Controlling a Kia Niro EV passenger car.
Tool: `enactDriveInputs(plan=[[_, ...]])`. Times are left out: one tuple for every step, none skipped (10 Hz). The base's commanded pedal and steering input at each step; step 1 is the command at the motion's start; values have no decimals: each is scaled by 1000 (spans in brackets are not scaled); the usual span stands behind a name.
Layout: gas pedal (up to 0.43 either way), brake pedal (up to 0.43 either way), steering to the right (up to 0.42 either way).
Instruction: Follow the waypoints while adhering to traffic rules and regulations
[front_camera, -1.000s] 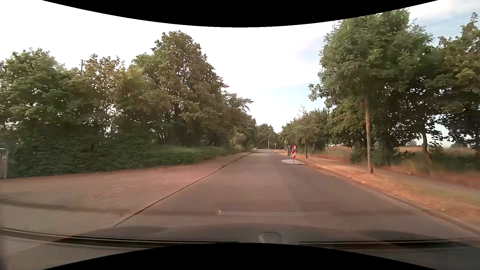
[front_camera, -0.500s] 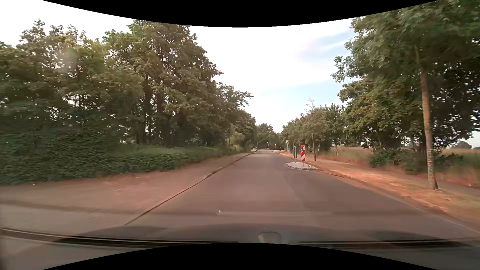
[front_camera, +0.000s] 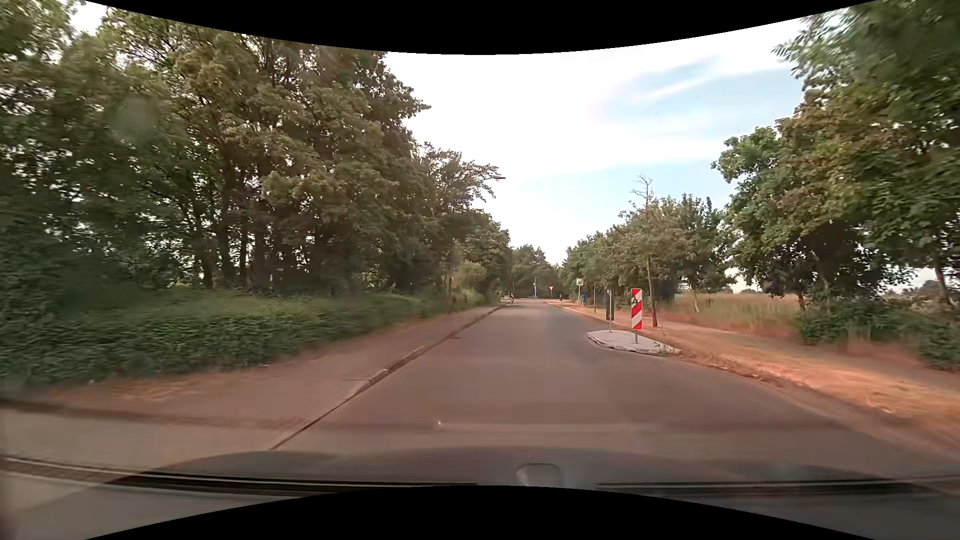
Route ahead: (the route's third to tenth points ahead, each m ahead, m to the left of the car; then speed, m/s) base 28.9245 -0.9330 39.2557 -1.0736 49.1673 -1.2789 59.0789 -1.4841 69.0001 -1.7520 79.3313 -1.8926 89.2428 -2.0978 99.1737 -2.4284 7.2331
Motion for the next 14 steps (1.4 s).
enactDriveInputs(plan=[[150, 0, 6], [150, 0, 7], [150, 0, 8], [150, 0, 9], [150, 0, 10], [150, 0, 12], [150, 0, 14], [150, 0, 14], [150, 0, 15], [150, 0, 16], [150, 0, 16], [150, 0, 16], [150, 0, 16], [150, 0, 18]])
